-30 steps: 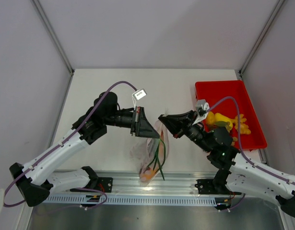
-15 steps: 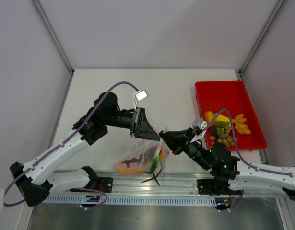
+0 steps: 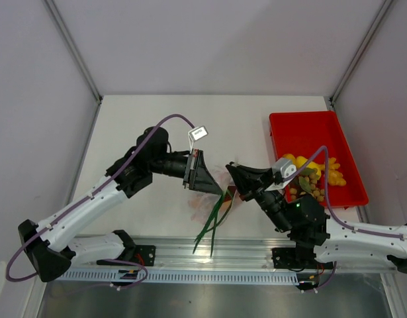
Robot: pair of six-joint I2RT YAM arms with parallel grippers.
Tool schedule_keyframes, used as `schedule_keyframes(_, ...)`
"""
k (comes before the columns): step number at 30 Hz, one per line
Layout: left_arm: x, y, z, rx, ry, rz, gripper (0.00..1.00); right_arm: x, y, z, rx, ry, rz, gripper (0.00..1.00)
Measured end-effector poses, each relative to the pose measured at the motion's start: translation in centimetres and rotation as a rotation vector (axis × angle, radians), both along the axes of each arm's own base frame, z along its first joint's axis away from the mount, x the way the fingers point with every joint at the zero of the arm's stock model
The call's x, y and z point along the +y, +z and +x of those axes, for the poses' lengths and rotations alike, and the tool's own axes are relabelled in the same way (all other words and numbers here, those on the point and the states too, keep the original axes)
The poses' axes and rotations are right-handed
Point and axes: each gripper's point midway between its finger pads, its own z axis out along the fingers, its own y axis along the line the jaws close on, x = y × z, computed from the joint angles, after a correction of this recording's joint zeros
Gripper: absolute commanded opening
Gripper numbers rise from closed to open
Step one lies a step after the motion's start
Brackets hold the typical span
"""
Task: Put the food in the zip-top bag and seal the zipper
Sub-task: Place the fake vegetable in the zipper food storage bag.
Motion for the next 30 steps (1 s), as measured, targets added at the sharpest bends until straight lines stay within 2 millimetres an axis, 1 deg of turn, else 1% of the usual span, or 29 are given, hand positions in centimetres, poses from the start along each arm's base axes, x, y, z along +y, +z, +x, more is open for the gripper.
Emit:
schedule_keyframes(2, 0.0, 0.0, 0.0, 0.003, -0.002, 0.016, 0.01, -0.5, 0.8, 0.0, -0.04, -0.019, 0.002, 0.0)
schedule_keyframes(5, 0.0, 0.6, 0.1, -0.001, -0.005, 0.025, 0.0, -1.5, 2.0, -0.1, -0.089, -0.04, 0.009, 0.0)
schedule_keyframes(10, 0.1, 1.3, -0.1, -0.006, -0.014, 0.019, 0.01, -4.3, 4.9, -0.8, -0.172, -0.059, 0.064, 0.0)
schedule_keyframes(13, 0.0, 1.7, -0.3, 0.024, -0.026, 0.006, 0.01, -5.8, 6.0, -1.2, -0.21, -0.069, 0.109, 0.0)
schedule_keyframes(14, -0.1, 2.1, -0.4, 0.036, -0.032, -0.003, 0.0, -6.0, 6.1, -1.3, -0.217, -0.066, 0.12, 0.0)
schedule_keyframes(16, -0.3, 2.9, -0.4, 0.056, -0.037, -0.028, 0.01, -5.8, 5.7, -1.4, -0.223, -0.057, 0.121, 0.0)
schedule_keyframes(17, -0.5, 3.5, -0.4, 0.067, -0.039, -0.049, 0.0, -5.4, 5.1, -1.4, -0.221, -0.052, 0.111, 0.0)
schedule_keyframes(21, -0.9, 5.7, -0.3, 0.121, -0.041, -0.135, 0.01, -3.1, 1.5, -2.3, -0.193, 0.0, 0.041, 0.0)
schedule_keyframes(24, -1.3, 6.2, -0.2, 0.196, -0.041, -0.176, 0.0, -1.7, -0.6, -3.4, -0.171, 0.042, -0.004, 0.0)
schedule_keyframes(30, -2.0, 7.0, 0.5, 0.273, -0.007, -0.211, 0.01, -0.4, -2.1, -5.5, -0.152, 0.075, -0.069, 0.0)
